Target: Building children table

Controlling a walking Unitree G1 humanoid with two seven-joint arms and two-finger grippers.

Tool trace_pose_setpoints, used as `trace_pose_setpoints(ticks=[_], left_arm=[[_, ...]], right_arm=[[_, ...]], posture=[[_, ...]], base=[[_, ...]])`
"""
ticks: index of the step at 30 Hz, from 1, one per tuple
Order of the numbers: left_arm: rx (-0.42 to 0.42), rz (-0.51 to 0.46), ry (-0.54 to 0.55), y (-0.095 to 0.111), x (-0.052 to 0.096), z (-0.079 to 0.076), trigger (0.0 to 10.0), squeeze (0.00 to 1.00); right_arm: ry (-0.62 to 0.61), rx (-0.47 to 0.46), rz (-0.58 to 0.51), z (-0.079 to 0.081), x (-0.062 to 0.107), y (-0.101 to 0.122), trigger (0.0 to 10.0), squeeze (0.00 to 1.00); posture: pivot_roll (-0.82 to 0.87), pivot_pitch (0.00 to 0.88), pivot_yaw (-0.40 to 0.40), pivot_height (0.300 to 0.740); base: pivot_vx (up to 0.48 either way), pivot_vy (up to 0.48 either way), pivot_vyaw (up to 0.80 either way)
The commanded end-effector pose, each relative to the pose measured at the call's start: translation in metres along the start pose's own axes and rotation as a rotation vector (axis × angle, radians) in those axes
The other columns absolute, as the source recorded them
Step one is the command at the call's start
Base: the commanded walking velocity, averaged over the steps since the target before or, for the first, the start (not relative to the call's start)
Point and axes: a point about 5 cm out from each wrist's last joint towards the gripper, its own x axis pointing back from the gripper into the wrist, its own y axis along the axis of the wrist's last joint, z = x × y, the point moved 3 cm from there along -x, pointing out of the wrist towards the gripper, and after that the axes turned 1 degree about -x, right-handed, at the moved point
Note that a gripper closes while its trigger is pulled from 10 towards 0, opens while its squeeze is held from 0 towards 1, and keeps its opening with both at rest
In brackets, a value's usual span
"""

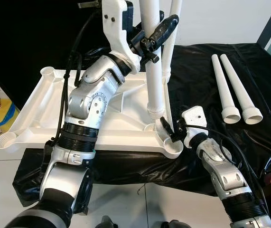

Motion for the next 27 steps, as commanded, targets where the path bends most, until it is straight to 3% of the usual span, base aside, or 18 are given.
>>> trace_pose_setpoints(ticks=[1,4,9,11,19,27], left_arm=[[-0.002,0.014,-0.096,-0.005,-0.004,-0.011,10.0,0.00],[-0.040,0.018,-0.072,-0.002,-0.003,-0.002,10.0,0.00],[-0.045,0.017,-0.066,-0.001,-0.003,0.001,10.0,0.00],[-0.033,0.019,-0.086,-0.004,-0.004,-0.007,10.0,0.00],[0.008,0.002,-0.111,-0.010,-0.009,-0.023,10.0,0.00],[0.058,-0.029,-0.138,-0.010,-0.017,-0.042,10.0,0.00]], right_arm=[[0.054,0.018,-0.038,0.009,-0.004,0.012,10.0,0.00],[0.092,0.035,-0.003,0.013,-0.001,0.006,10.0,0.00],[0.087,0.039,-0.016,0.012,-0.001,0.008,10.0,0.00],[0.075,0.024,-0.064,0.012,-0.006,0.019,10.0,0.00],[0.082,-0.007,-0.096,0.018,-0.017,0.028,10.0,0.00],[0.000,-0.059,-0.136,0.015,-0.035,0.040,10.0,0.00]], posture=[[-0.05,0.033,-0.002,0.740],[-0.05,0.030,0.001,0.740],[-0.05,0.029,0.003,0.740],[-0.06,0.029,0.006,0.740],[-0.06,0.024,0.005,0.740],[-0.04,0.019,-0.001,0.740]], base=[[0.000,0.000,0.00],[0.000,0.000,0.00],[0.000,0.000,0.00],[0.000,0.000,0.00],[0.000,0.000,0.00],[0.000,0.000,0.00]])
